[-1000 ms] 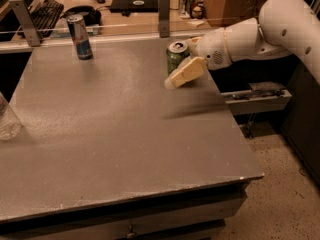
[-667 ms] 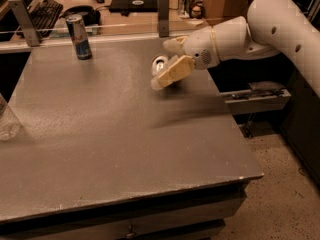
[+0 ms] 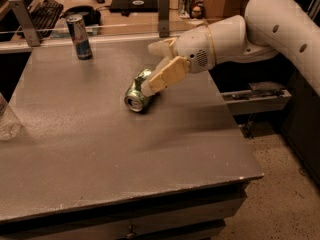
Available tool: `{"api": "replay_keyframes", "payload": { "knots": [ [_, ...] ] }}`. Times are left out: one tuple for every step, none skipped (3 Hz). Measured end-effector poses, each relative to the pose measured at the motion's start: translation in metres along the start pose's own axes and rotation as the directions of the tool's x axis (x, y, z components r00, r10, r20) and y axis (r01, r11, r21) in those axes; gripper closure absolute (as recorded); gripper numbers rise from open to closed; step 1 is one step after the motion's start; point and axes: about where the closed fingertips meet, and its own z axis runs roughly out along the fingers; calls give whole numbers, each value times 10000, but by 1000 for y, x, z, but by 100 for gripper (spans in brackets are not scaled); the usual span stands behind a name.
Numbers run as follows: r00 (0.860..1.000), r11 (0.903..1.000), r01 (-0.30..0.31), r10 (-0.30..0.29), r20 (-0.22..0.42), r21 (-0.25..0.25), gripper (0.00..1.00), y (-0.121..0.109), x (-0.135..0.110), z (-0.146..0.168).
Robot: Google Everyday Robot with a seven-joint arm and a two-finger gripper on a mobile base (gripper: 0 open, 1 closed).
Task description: Knock green can over
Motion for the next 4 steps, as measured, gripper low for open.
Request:
{"api": "replay_keyframes", "payload": {
  "knots": [
    [9998, 9997, -214, 214, -32, 138, 0, 6, 8, -11],
    [9993, 9963, -192, 217, -290, 839, 0, -4, 30, -49],
    [9985, 9864, 157, -68, -550, 1634, 0, -15, 46, -91],
    [9960, 9780, 551, -396, -798, 2013, 0, -23, 52, -120]
  ]
}}
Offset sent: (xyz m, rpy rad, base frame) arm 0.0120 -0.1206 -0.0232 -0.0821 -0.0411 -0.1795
